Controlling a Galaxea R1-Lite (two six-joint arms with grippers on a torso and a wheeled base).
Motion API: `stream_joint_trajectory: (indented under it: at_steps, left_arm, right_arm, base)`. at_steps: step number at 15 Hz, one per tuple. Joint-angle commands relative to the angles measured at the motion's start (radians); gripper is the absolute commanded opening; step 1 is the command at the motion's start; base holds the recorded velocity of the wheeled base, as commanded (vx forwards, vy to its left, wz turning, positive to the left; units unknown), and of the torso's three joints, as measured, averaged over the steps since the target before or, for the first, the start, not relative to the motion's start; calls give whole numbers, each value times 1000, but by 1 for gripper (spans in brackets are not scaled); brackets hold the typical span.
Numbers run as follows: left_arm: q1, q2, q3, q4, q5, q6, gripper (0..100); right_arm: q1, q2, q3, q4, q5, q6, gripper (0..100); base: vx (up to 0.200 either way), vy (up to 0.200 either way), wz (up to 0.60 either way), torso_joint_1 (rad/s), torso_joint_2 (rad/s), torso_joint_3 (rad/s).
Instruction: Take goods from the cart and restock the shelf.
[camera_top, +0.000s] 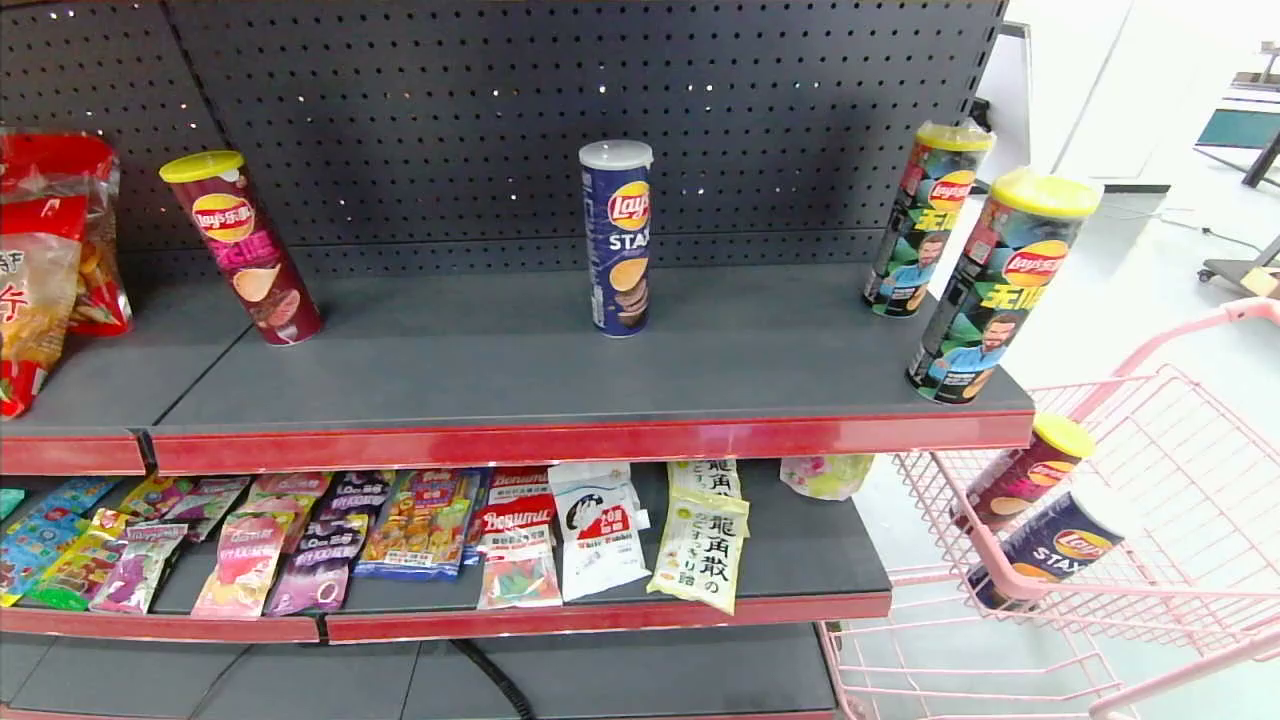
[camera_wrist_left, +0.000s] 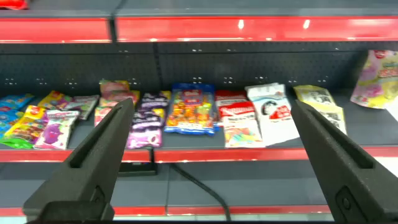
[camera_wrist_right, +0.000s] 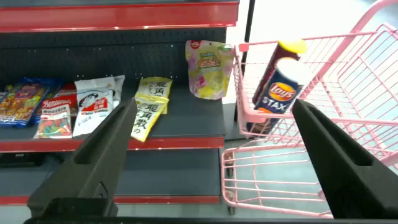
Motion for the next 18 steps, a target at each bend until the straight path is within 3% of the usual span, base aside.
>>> stream_joint_trajectory:
  at_steps: [1,8,18]
  left_arm:
    - [1,1,0,0,1,-1,100]
    - [0,1,1,0,0,1,100]
    - [0,1,0,0,0,1,100]
  right_arm:
    - [0,0,0,0,1,0,100]
    - [-2,0,0,0,1,-2,100]
    - [0,0,0,0,-4,0,100]
  base:
    - [0,-200,0,-2,2,2]
    - [0,-200,0,0,2,4]
    - [0,0,-600,2,1,2]
